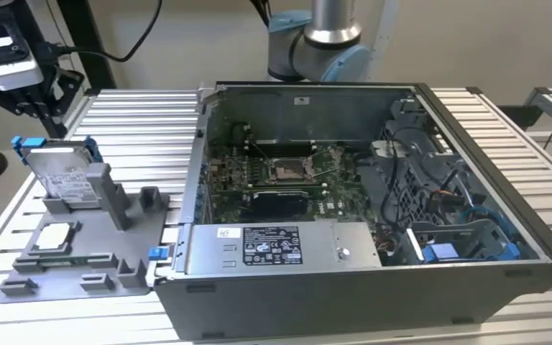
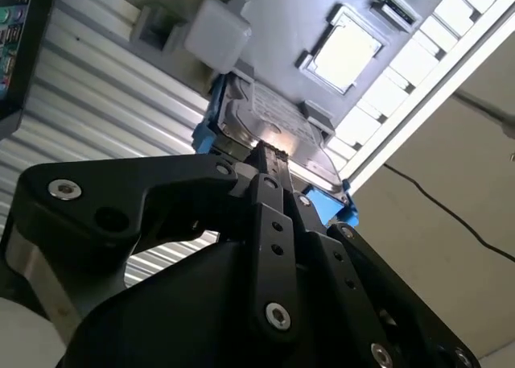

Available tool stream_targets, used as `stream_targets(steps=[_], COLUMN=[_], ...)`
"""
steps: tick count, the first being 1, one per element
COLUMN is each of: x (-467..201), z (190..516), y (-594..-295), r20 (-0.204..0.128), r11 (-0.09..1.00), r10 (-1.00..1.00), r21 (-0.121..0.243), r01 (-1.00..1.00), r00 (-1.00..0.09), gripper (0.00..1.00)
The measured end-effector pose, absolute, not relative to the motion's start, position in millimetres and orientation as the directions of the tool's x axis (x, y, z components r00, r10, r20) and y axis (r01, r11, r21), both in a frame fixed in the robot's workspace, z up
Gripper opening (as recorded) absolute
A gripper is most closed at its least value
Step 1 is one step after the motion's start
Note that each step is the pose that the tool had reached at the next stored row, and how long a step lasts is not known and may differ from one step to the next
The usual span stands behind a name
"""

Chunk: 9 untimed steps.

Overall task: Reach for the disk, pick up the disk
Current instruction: 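Reach for the disk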

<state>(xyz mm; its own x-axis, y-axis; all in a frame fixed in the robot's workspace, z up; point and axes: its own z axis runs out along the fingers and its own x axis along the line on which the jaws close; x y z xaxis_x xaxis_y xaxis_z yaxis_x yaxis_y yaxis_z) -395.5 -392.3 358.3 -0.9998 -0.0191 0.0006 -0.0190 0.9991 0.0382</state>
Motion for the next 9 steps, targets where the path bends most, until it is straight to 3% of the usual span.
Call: stream_targets(steps=[9], x=[-419], z=[358], y=[-383], r20=[0.001], r11=[0.999], r10=[-0.019], r21=[0.038], r01=[-0.019], r00=[-1.0], gripper=[0.0])
